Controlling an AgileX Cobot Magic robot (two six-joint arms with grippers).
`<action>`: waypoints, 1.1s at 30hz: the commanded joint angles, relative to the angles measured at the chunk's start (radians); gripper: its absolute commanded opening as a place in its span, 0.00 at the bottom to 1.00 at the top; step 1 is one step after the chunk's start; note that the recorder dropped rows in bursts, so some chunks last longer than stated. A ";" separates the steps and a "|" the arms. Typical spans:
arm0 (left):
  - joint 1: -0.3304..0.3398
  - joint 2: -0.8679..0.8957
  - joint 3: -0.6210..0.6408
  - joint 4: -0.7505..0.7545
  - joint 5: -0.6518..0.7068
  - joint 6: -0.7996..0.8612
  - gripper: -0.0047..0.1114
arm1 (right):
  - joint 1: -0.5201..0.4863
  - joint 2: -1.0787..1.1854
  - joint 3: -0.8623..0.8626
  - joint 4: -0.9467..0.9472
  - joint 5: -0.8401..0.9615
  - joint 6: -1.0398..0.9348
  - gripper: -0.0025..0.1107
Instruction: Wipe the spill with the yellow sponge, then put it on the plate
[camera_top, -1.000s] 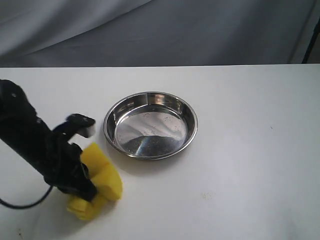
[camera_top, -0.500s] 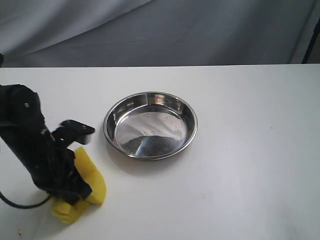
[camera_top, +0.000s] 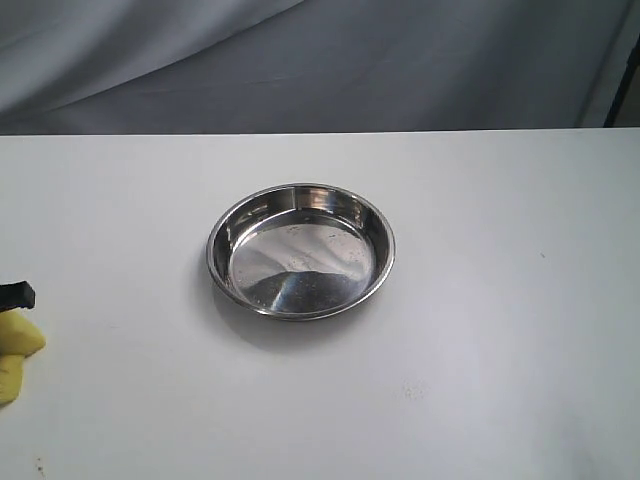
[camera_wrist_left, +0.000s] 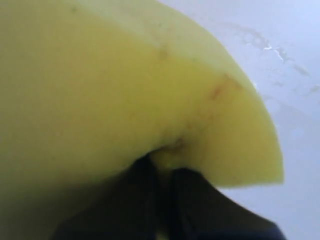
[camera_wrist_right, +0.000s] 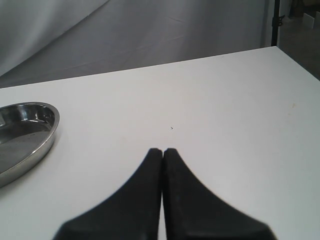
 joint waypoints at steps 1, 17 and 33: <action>-0.031 0.005 0.006 -0.206 -0.003 0.278 0.04 | -0.005 -0.007 0.004 0.004 -0.013 -0.004 0.02; -0.806 0.005 0.006 -0.397 0.050 0.910 0.04 | -0.005 -0.007 0.004 0.004 -0.013 -0.002 0.02; -0.445 0.005 0.006 0.143 -0.080 0.012 0.04 | -0.005 -0.007 0.004 0.004 -0.013 -0.004 0.02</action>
